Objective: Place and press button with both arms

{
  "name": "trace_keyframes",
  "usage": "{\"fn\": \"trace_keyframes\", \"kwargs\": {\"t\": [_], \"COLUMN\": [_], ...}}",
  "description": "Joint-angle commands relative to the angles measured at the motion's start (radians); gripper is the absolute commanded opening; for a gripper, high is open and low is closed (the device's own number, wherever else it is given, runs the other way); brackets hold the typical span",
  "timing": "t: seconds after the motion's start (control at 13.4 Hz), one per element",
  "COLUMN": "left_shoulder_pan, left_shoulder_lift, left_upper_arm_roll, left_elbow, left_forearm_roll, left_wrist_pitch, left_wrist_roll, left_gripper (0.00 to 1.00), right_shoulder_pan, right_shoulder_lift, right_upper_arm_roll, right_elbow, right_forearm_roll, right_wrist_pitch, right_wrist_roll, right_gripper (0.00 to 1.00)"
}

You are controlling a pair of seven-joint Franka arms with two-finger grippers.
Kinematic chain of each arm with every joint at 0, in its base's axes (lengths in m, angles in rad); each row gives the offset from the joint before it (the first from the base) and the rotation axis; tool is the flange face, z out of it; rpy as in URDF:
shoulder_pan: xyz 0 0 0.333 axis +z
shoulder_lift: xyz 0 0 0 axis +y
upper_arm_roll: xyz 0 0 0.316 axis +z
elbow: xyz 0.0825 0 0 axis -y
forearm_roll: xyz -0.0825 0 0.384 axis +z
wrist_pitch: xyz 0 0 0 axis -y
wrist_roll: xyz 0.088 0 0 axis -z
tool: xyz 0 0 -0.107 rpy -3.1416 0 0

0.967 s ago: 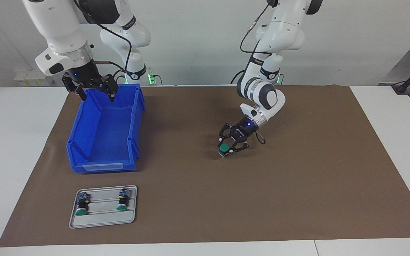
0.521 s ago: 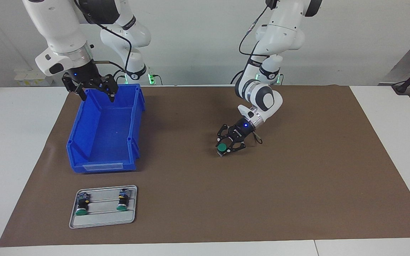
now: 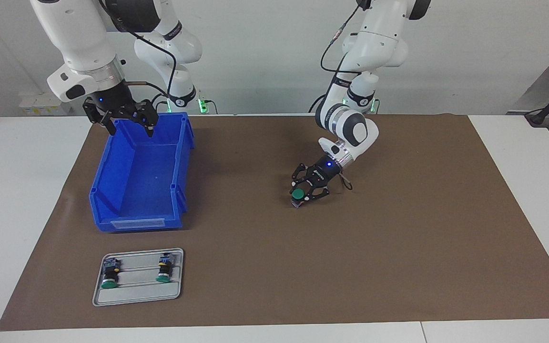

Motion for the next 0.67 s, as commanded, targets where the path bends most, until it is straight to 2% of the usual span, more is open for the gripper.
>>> {"fn": "trace_keyframes", "kwargs": {"t": [0.0, 0.22, 0.3, 0.45, 0.6], "left_shoulder_pan": [-0.016, -0.019, -0.022, -0.022, -0.022], "left_shoulder_lift": [0.01, 0.01, 0.01, 0.01, 0.012], "left_upper_arm_roll": [0.008, 0.008, 0.008, 0.008, 0.008], "left_elbow": [-0.074, -0.076, -0.076, -0.076, -0.076], "left_forearm_roll": [-0.009, -0.009, -0.009, -0.009, -0.009], "left_wrist_pitch": [0.034, 0.046, 0.049, 0.051, 0.055], "left_wrist_roll": [0.059, 0.059, 0.059, 0.059, 0.059], "left_gripper": [0.0, 0.03, 0.09, 0.16, 0.34], "right_shoulder_pan": [-0.018, -0.018, -0.018, -0.018, -0.018], "right_shoulder_lift": [-0.02, -0.02, -0.02, -0.02, -0.019], "right_upper_arm_roll": [0.009, 0.009, 0.009, 0.009, 0.009], "right_elbow": [-0.02, -0.02, -0.02, -0.02, -0.02], "right_forearm_roll": [0.022, 0.022, 0.022, 0.022, 0.022], "right_wrist_pitch": [0.001, 0.001, 0.001, 0.001, 0.001], "right_wrist_roll": [-0.026, -0.026, -0.026, -0.026, -0.026], "right_gripper": [1.0, 1.0, 1.0, 1.0, 1.0]}}
